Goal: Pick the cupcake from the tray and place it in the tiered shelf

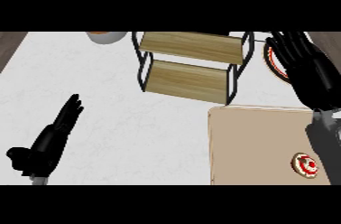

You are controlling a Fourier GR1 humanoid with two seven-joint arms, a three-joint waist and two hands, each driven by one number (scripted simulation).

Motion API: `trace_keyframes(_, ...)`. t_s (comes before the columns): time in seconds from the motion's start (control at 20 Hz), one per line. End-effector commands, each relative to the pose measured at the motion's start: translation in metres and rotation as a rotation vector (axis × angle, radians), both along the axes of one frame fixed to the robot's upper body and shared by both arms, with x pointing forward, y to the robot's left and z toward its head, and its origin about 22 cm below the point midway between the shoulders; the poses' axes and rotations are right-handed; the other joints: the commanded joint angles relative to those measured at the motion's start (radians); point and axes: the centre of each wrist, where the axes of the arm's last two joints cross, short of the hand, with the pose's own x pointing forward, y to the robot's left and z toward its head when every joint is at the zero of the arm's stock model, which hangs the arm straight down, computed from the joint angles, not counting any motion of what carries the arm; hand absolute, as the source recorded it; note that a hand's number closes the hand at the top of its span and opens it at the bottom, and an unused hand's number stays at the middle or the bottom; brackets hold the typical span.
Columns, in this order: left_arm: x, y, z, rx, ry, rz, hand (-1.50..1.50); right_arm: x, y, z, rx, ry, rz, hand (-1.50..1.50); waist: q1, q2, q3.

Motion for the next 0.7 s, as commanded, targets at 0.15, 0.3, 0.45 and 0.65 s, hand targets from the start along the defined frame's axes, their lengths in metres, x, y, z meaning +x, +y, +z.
trace_keyframes(0.15,-0.023,0.032,-0.031,-0.05,0.225,0.256,0.0,-0.043,-0.11,0.007,-0.261,-0.043,-0.531,1.5,-0.128,-0.016,-0.004)
trace_keyframes(0.3,-0.037,0.035,-0.043,-0.081,0.302,0.32,0.0,-0.083,-0.183,-0.031,-0.622,0.281,-0.812,1.5,-0.216,0.028,-0.023)
trace_keyframes(0.45,-0.033,0.041,-0.041,-0.16,0.367,0.369,0.0,-0.133,-0.211,-0.069,-0.457,0.384,-1.05,1.5,-0.186,-0.01,-0.001)
trace_keyframes(0.65,-0.019,0.027,-0.045,-0.153,0.403,0.313,0.0,-0.206,-0.216,-0.08,-0.462,0.29,-1.038,-1.5,-0.116,-0.009,-0.003)
